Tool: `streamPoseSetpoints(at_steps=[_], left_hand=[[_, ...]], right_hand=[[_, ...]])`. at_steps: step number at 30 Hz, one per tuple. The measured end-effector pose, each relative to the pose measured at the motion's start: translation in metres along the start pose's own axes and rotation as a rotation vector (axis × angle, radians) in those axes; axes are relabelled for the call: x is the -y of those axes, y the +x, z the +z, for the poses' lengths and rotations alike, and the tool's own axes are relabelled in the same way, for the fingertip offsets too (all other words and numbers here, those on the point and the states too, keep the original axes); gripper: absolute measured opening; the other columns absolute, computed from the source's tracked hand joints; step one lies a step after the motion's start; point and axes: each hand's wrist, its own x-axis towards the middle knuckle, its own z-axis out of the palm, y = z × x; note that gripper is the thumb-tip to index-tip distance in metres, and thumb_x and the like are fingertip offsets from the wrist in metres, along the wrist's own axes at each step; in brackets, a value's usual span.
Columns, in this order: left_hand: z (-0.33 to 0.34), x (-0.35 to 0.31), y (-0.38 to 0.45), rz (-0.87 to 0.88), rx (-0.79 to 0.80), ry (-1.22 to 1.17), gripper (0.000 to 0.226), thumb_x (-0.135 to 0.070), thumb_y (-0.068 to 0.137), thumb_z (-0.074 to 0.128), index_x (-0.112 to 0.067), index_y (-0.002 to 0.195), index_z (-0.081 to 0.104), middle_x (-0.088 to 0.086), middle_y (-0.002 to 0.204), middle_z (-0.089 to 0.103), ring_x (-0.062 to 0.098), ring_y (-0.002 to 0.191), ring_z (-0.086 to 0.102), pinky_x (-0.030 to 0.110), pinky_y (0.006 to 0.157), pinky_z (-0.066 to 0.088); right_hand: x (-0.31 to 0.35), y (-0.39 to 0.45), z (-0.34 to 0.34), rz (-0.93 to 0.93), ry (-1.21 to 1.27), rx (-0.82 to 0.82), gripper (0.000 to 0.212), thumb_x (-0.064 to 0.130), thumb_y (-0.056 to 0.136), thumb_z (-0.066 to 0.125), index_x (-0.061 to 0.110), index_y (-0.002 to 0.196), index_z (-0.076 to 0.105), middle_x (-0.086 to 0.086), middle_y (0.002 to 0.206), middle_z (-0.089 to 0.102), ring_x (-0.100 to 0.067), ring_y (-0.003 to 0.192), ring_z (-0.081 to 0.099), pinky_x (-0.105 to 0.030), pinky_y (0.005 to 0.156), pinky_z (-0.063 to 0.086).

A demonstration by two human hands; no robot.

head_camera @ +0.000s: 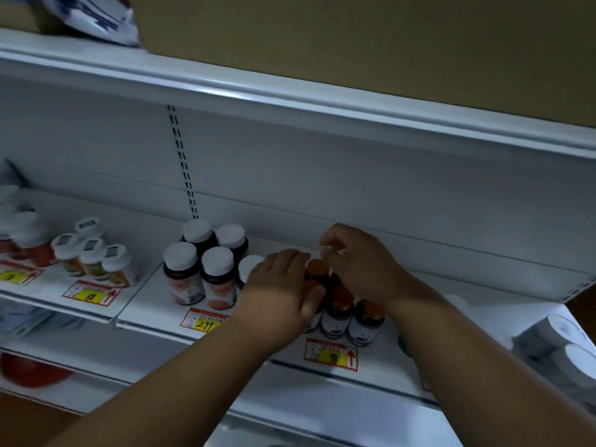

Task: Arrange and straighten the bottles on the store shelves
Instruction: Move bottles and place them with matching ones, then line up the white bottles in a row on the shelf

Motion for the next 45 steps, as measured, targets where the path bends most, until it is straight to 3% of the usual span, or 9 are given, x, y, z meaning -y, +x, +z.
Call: streamPoseSetpoints(at_steps=[2,6,12,16,27,31,35,41,45], left_hand=[[-0.025,0.019,-0.014,-0.029,0.004,0.017,0.049,-0.044,0.086,0.049,-0.01,0.12,0.061,0.01,0.115,0.063,0.032,0.1,0.06,0.04,0.083,0.05],[-0.081,0.082,-0.062,-0.132,-0.045,0.04,0.042,-0.044,0.084,0.048,-0.016,0.114,0.059,0.005,0.1,0.062,0.028,0.089,0.058,0.039,0.074,0.049],[-0.169,0.193,-0.147,-0.302,-0.078,0.138,0.04,-0.046,0.087,0.047,-0.023,0.116,0.058,0.001,0.106,0.063,0.024,0.099,0.058,0.04,0.081,0.048],[-0.214,0.245,-0.183,-0.413,-0.15,0.17,0.04,-0.047,0.09,0.05,-0.023,0.121,0.058,-0.004,0.113,0.062,0.017,0.104,0.057,0.036,0.088,0.048],[-0.257,0.38,-0.167,-0.603,-0.319,0.114,0.034,-0.044,0.091,0.054,-0.027,0.121,0.057,-0.007,0.114,0.061,0.014,0.107,0.055,0.034,0.089,0.046],[-0.281,0.431,-0.15,-0.656,-0.317,0.158,0.039,-0.046,0.091,0.05,-0.026,0.124,0.056,-0.006,0.114,0.061,0.016,0.108,0.054,0.038,0.09,0.045],[-0.293,0.475,-0.146,-0.689,-0.306,0.144,0.04,-0.048,0.092,0.049,-0.026,0.125,0.054,-0.006,0.113,0.061,0.015,0.106,0.054,0.04,0.091,0.046],[-0.316,0.559,-0.138,-0.618,-0.269,0.123,0.041,-0.046,0.092,0.051,-0.024,0.128,0.054,-0.004,0.118,0.061,0.017,0.111,0.053,0.037,0.096,0.044],[-0.331,0.625,-0.116,-0.494,-0.172,0.11,0.039,-0.044,0.091,0.053,-0.023,0.124,0.057,0.0,0.115,0.062,0.021,0.105,0.056,0.037,0.087,0.048]], right_hand=[[0.032,0.001,0.012,-0.016,0.014,-0.045,0.011,0.026,0.096,0.052,0.022,0.102,0.061,0.006,0.105,0.061,-0.006,0.092,0.054,-0.008,0.07,0.037],[0.11,0.01,0.058,-0.007,0.087,-0.023,0.01,0.028,0.093,0.056,0.025,0.101,0.061,0.007,0.104,0.063,-0.01,0.095,0.058,-0.024,0.079,0.045],[0.237,0.028,0.164,-0.161,0.291,0.037,0.004,0.029,0.089,0.063,0.029,0.092,0.061,0.014,0.09,0.064,-0.005,0.085,0.06,-0.03,0.08,0.051],[0.305,0.042,0.213,-0.232,0.301,0.098,0.005,0.03,0.087,0.064,0.029,0.091,0.061,0.01,0.095,0.065,-0.003,0.083,0.062,-0.026,0.08,0.05],[0.385,0.15,0.31,-0.361,0.276,0.24,0.008,0.032,0.087,0.063,0.03,0.094,0.062,0.012,0.094,0.063,-0.004,0.085,0.061,-0.036,0.076,0.055],[0.424,0.213,0.336,-0.362,0.241,0.274,0.009,0.036,0.089,0.06,0.03,0.095,0.06,0.012,0.098,0.063,-0.003,0.07,0.062,-0.025,0.063,0.053],[0.457,0.273,0.362,-0.407,0.144,0.275,0.014,0.035,0.088,0.061,0.027,0.098,0.061,0.009,0.102,0.063,-0.009,0.092,0.06,-0.031,0.081,0.05],[0.474,0.379,0.426,-0.289,-0.15,0.318,0.036,0.037,0.081,0.07,0.025,0.113,0.058,0.004,0.108,0.057,-0.018,0.097,0.057,-0.026,0.075,0.04],[0.484,0.436,0.468,-0.187,-0.275,0.363,0.028,0.031,0.083,0.061,0.019,0.108,0.056,-0.005,0.104,0.058,-0.026,0.094,0.059,-0.026,0.064,0.041]])
